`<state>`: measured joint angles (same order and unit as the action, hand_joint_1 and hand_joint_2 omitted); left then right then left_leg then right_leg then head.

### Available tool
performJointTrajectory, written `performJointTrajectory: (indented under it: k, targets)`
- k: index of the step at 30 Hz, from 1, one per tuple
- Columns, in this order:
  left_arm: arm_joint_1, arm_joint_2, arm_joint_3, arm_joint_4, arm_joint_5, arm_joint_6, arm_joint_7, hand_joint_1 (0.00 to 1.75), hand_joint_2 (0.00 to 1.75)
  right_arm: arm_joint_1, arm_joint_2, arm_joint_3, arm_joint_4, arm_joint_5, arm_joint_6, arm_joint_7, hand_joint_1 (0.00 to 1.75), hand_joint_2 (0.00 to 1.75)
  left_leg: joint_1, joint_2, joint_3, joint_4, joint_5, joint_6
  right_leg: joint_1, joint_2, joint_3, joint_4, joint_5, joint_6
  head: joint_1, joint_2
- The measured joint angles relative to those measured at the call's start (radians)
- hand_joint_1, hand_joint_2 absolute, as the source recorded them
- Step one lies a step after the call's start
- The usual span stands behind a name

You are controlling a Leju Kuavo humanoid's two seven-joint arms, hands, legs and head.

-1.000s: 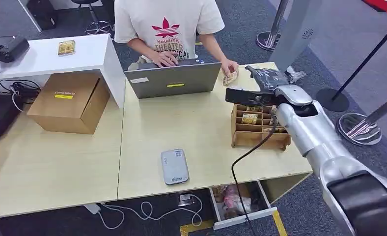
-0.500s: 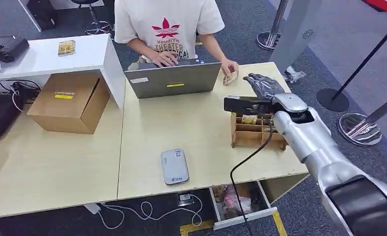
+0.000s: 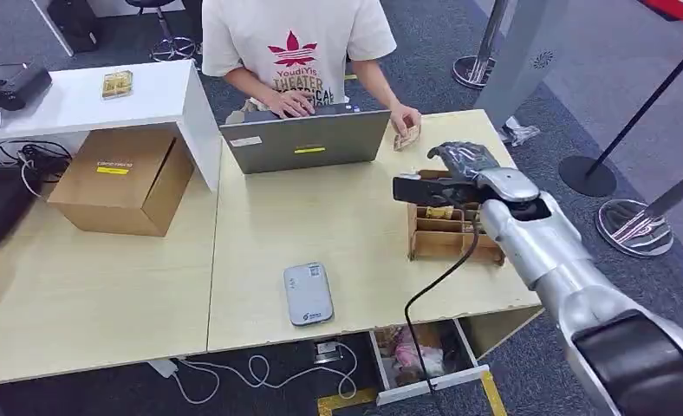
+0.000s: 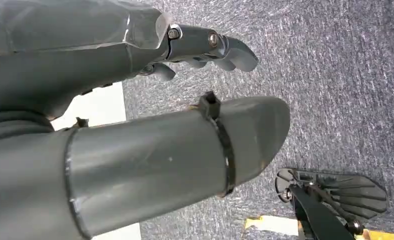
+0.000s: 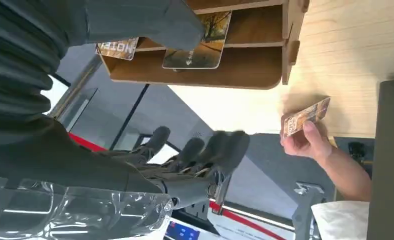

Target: Pass the card to the sensor for recognition and then transmit it.

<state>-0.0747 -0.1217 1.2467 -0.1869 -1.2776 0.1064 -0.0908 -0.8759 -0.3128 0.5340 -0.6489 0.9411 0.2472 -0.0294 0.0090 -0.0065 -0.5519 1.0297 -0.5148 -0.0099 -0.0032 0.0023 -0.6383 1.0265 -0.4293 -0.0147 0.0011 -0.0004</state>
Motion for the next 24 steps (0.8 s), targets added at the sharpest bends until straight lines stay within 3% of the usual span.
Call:
performJointTrajectory:
  k: [3, 6, 8, 9, 10, 13, 16, 24]
  targets:
    - [0.000, 0.000, 0.000, 0.000, 0.000, 0.001, 0.002, 0.00, 0.00, 0.000, 0.002, 0.002, 0.003, 0.002, 0.001, -0.002, 0.66, 1.75, 0.000, 0.000, 0.000, 0.000, 0.000, 0.000, 0.000, 0.000, 0.000, 0.000, 0.000, 0.000, 0.000, 0.000]
    - [0.000, 0.000, 0.000, 0.000, 0.002, 0.001, 0.003, 0.00, 0.00, -0.001, 0.004, 0.004, 0.006, 0.002, 0.003, -0.002, 0.77, 1.75, 0.000, 0.000, 0.000, 0.000, 0.000, 0.000, 0.000, 0.000, 0.000, 0.000, 0.000, 0.000, 0.000, 0.000]
    - [0.000, 0.000, 0.000, 0.000, 0.003, 0.001, 0.003, 0.00, 0.00, -0.004, 0.005, 0.005, 0.010, 0.002, 0.004, -0.005, 0.98, 1.75, 0.000, 0.000, 0.000, 0.000, 0.000, 0.000, 0.000, 0.000, 0.000, 0.000, 0.000, 0.000, 0.000, 0.000]
    - [0.000, 0.000, 0.000, 0.000, 0.003, 0.001, 0.003, 0.00, 0.00, -0.006, 0.006, 0.006, 0.012, 0.002, 0.005, -0.006, 0.87, 1.75, 0.000, 0.000, 0.000, 0.000, 0.000, 0.000, 0.000, 0.000, 0.000, 0.000, 0.000, 0.000, 0.000, 0.000]
    - [0.000, 0.000, 0.000, 0.000, 0.003, 0.001, 0.004, 0.00, 0.00, -0.007, 0.008, 0.007, 0.015, 0.002, 0.005, -0.007, 0.96, 1.75, 0.000, 0.000, 0.000, 0.000, 0.000, 0.000, 0.000, 0.000, 0.000, 0.000, 0.000, 0.000, 0.000, 0.000]
    - [0.000, 0.000, 0.000, 0.000, 0.003, 0.001, 0.004, 0.00, 0.00, -0.008, 0.008, 0.009, 0.024, 0.001, 0.003, -0.011, 0.86, 1.75, 0.000, 0.000, 0.000, 0.000, 0.000, 0.000, 0.000, 0.000, 0.000, 0.000, 0.000, 0.000, 0.000, 0.000]
    - [0.000, 0.000, 0.000, 0.000, 0.001, 0.001, 0.004, 0.00, 0.00, -0.003, 0.008, 0.009, 0.029, -0.003, 0.001, -0.013, 0.89, 1.75, 0.000, 0.000, 0.000, 0.000, 0.000, 0.000, 0.000, 0.000, 0.000, 0.000, 0.000, 0.000, 0.000, 0.000]
    - [0.000, 0.000, 0.000, 0.000, -0.005, 0.001, 0.004, 0.00, 0.00, 0.028, 0.008, 0.008, 0.031, -0.009, -0.007, -0.005, 0.77, 1.75, 0.000, 0.000, 0.000, 0.000, 0.000, 0.000, 0.000, 0.000, 0.000, 0.000, 0.000, 0.000, 0.000, 0.000]
